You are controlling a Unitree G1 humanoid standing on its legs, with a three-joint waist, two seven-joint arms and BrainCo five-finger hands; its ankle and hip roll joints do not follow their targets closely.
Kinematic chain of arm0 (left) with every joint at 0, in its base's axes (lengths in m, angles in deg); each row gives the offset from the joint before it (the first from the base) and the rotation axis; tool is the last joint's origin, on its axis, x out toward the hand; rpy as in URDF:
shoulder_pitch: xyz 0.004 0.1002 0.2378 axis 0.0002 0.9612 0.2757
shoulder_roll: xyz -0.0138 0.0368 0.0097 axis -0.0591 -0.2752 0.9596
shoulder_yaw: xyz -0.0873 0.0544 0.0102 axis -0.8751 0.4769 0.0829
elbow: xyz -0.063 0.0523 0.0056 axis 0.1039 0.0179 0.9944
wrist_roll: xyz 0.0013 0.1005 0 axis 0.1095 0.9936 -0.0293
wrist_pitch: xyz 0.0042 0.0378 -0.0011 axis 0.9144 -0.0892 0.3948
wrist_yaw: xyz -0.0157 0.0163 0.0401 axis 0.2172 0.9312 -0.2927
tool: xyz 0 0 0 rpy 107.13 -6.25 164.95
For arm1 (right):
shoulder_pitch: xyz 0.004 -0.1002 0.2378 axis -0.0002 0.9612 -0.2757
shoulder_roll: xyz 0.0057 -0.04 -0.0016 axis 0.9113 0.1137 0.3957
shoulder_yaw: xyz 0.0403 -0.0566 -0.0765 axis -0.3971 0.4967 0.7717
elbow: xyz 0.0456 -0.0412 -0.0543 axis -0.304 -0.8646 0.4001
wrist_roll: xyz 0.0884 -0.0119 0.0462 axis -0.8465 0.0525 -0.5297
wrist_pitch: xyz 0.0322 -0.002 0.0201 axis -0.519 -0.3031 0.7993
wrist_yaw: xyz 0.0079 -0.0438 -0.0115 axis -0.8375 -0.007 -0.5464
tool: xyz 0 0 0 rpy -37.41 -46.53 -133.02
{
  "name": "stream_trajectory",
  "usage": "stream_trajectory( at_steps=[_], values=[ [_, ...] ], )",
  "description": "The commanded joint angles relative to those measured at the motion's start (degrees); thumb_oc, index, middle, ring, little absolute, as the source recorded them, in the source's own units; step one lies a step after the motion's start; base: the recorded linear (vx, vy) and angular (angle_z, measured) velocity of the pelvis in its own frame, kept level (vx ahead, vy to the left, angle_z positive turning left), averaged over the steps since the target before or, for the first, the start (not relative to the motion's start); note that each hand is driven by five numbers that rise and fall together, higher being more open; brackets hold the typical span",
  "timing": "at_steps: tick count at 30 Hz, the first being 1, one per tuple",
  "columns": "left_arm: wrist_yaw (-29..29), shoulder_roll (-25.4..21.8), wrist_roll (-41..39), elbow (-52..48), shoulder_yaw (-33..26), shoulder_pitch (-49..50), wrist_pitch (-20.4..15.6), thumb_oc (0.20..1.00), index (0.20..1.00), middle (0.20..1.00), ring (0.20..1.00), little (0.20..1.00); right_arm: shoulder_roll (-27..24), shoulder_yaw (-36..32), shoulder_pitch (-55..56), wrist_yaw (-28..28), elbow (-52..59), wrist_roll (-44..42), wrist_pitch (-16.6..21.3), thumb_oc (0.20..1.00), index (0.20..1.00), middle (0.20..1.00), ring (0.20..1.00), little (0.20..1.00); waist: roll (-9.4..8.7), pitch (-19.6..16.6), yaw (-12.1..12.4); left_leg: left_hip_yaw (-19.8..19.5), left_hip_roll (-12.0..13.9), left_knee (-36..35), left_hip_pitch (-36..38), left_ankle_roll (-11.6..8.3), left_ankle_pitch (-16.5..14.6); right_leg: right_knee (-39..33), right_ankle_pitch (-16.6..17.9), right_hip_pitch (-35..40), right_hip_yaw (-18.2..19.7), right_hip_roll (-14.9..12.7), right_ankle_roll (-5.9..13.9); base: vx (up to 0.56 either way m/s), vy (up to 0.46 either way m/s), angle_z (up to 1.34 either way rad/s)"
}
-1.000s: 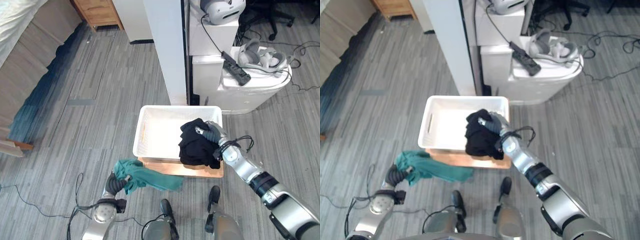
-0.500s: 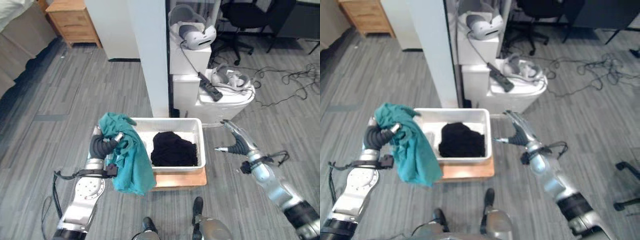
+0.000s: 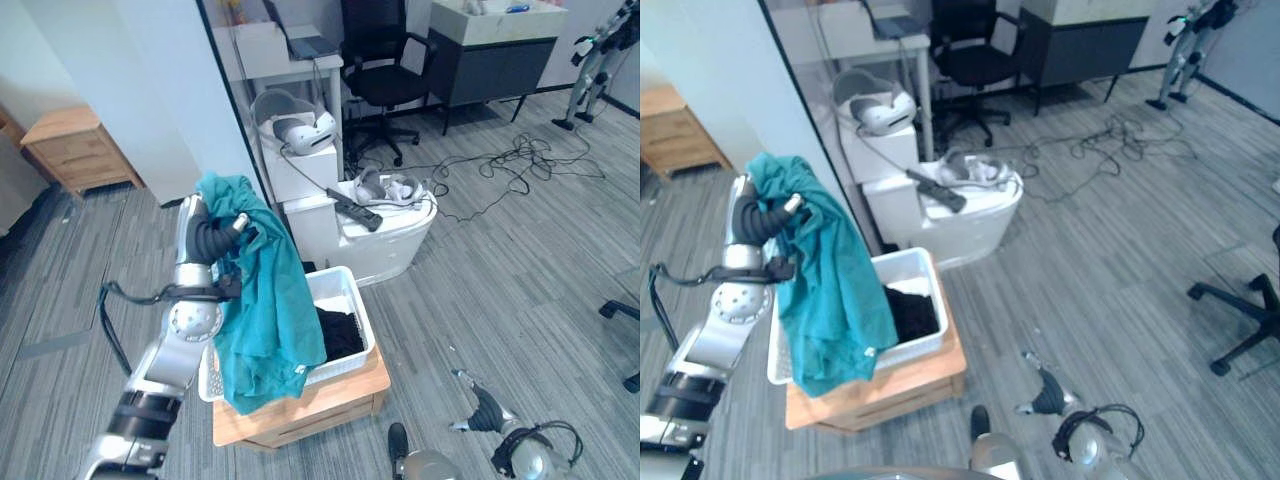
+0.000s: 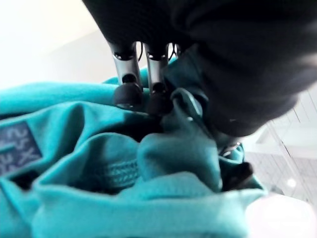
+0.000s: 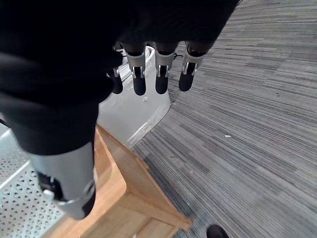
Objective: Tidy up the quilt and then pick up the clothes from the bed and put them into the laundry hamper.
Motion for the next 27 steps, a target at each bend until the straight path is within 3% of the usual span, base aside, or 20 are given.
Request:
stream_trajectory(
  at_steps=[1, 8, 12, 17, 20, 21, 22, 27],
  values=[
    [3.72, -4.00, 3.08, 2.32, 2.04, -7.62, -0.49, 0.200, 0.200, 0.200, 0.200, 0.200, -1.19, 0.62, -2.57, 0.71, 1.50, 0.51, 2.24, 1.000, 1.000, 1.000, 1.000, 1.000, 0.38, 0.57, -0.92, 3.19, 1.42, 0.02, -0.74, -0.43, 1.11, 0.14, -10.71, 6.30, -2.18, -4.72, 7.60, 0.04, -0.006, -0.08],
    [4.48, -3.74, 8.08, 3.95, 5.88, -10.44, 0.68, 0.200, 0.200, 0.200, 0.200, 0.200, -0.22, 1.81, -3.31, 1.77, -0.78, 1.18, 1.69, 1.000, 1.000, 1.000, 1.000, 1.000, 0.83, 1.29, -1.84, 4.12, 1.17, 0.02, -1.16, -0.51, 0.93, 0.14, -10.27, 5.31, -1.76, -5.09, 8.16, 0.01, 0.001, -0.05],
    [2.21, -2.27, 12.22, 6.08, 11.83, -10.10, 0.64, 0.200, 0.200, 0.200, 0.200, 0.200, -0.61, 2.47, -5.81, 3.05, -0.95, 1.04, 1.10, 1.000, 1.000, 1.000, 1.000, 1.000, 0.77, 4.84, -2.75, 4.84, 1.44, 0.02, -3.98, -0.53, 1.46, 0.14, -8.93, 1.57, -0.96, -5.74, 8.62, -0.10, 0.029, -0.04],
    [-0.07, -0.39, 13.61, 8.32, 13.36, -6.99, 1.02, 0.200, 0.200, 0.200, 0.200, 0.200, 0.41, 3.05, -8.55, 3.98, -3.32, 1.61, 0.26, 1.000, 1.000, 1.000, 1.000, 1.000, 1.10, 7.54, -2.29, 5.44, 1.74, 0.02, -6.55, -0.53, 2.07, 0.14, -7.96, -1.56, -0.52, -6.16, 8.72, -0.10, 0.037, -0.14],
    [-1.74, 2.56, 14.13, 13.35, 13.24, -3.63, 3.07, 0.216, 0.216, 0.216, 0.216, 0.216, 1.46, 3.82, -11.32, 4.47, -5.29, 1.61, -0.38, 1.000, 1.000, 1.000, 1.000, 1.000, 0.82, 9.55, -1.76, 5.80, 2.15, 0.02, -8.43, -0.54, 2.54, 0.14, -7.24, -3.73, -0.03, -6.32, 8.49, -0.10, 0.034, -0.16],
    [-2.11, 3.24, 13.76, 14.72, 12.83, -2.93, 3.74, 0.576, 0.576, 0.576, 0.576, 0.576, 1.87, 4.02, -11.90, 4.43, -6.20, 1.54, -0.69, 1.000, 1.000, 1.000, 1.000, 1.000, 0.68, 10.05, -1.49, 5.77, 2.23, 0.02, -8.80, -0.55, 2.65, 0.14, -7.05, -4.05, 0.03, -6.36, 8.46, -0.08, 0.022, -0.12],
    [-2.35, 4.33, 12.52, 16.59, 11.95, -2.16, 4.45, 1.000, 1.000, 1.000, 1.000, 1.000, 2.38, 4.26, -12.62, 4.39, -6.70, 1.51, -0.91, 1.000, 1.000, 1.000, 1.000, 1.000, 0.53, 10.44, -1.17, 5.76, 2.25, 0.02, -9.18, -0.53, 2.77, 0.14, -6.86, -4.46, 0.05, -6.36, 8.38, -0.06, 0.011, -0.04],
    [-2.86, 6.38, 5.58, 19.66, 7.99, 0.77, 4.72, 1.000, 1.000, 1.000, 1.000, 1.000, 2.82, 4.54, -13.16, 3.99, -7.84, 1.12, -1.48, 1.000, 1.000, 1.000, 1.000, 1.000, 0.31, 10.26, -0.06, 5.54, 2.37, 0.02, -9.78, -0.49, 2.88, 0.14, -6.70, -5.05, 0.10, -6.25, 8.00, 0.00, 0.005, -0.02]
  ],
)
